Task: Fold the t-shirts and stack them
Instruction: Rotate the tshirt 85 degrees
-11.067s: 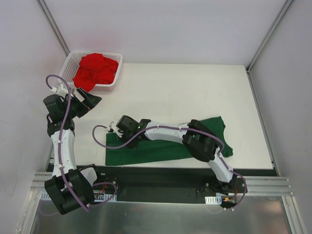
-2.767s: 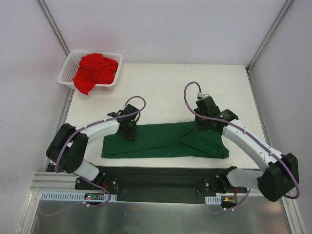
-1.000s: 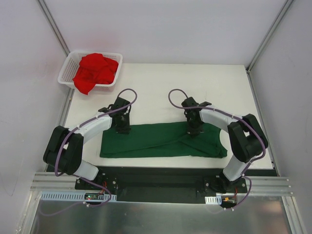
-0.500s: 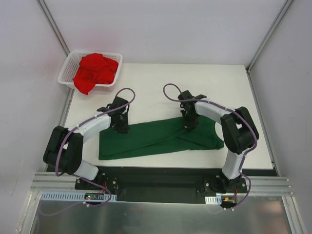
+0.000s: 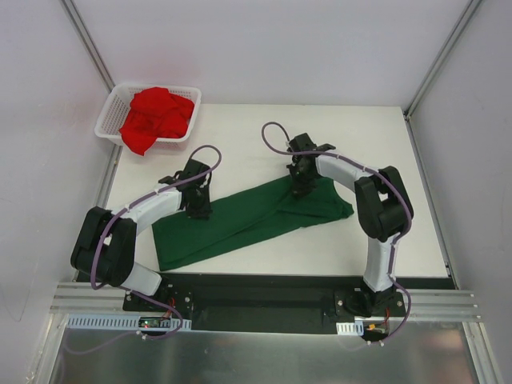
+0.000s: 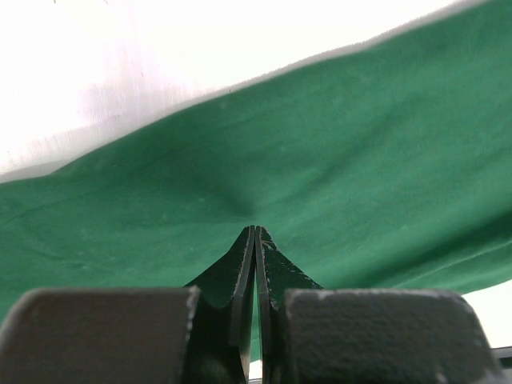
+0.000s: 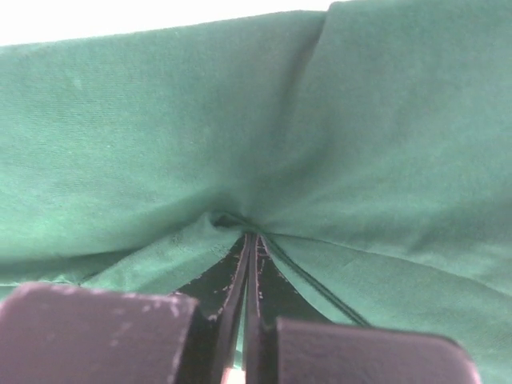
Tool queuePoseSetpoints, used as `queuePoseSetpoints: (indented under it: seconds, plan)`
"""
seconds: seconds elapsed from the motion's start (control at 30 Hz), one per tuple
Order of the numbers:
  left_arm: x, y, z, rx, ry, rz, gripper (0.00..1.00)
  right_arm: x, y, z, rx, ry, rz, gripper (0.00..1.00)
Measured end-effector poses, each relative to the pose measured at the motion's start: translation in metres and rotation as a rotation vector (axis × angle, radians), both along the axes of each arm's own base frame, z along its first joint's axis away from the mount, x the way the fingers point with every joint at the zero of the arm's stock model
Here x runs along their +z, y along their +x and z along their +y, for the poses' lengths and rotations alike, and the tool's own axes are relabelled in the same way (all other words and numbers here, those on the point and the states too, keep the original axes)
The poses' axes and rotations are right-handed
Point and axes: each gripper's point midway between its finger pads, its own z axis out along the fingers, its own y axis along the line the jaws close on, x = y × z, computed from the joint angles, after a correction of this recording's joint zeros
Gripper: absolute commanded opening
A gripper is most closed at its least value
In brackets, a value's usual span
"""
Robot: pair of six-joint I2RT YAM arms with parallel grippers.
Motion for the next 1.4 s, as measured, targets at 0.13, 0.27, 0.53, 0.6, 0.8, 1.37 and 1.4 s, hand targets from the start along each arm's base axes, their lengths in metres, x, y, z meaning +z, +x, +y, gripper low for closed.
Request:
queuePoseSetpoints:
  seconds: [0.13, 0.27, 0.53, 0.6, 0.8, 1.37, 1.4]
  plan:
    - [0.001, -0.002, 0.001, 0.0, -0.003, -0.005, 0.0, 0.005, 0.007, -0.003, -0.011, -0.005, -0.054, 0.01]
    - [0.008, -0.002, 0.0, -0.001, -0.015, -0.027, 0.0, 0.027, -0.009, -0.025, -0.051, -0.046, -0.116, 0.01]
    - [0.009, -0.002, 0.0, -0.001, -0.018, -0.032, 0.0, 0.055, -0.039, -0.048, -0.094, -0.044, -0.171, 0.01]
    - [0.009, -0.002, 0.0, -0.002, -0.018, -0.032, 0.0, 0.049, -0.045, -0.053, -0.103, -0.065, -0.155, 0.01]
    - [0.009, -0.002, -0.001, -0.004, -0.022, -0.031, 0.0, 0.04, -0.054, -0.071, -0.154, -0.15, -0.133, 0.01]
    - [0.01, -0.003, -0.003, -0.009, -0.033, -0.026, 0.0, 0.026, -0.058, -0.125, -0.289, -0.464, -0.105, 0.01]
    - [0.01, -0.003, -0.003, -0.009, -0.033, -0.026, 0.0, 0.027, -0.054, -0.126, -0.298, -0.47, -0.11, 0.01]
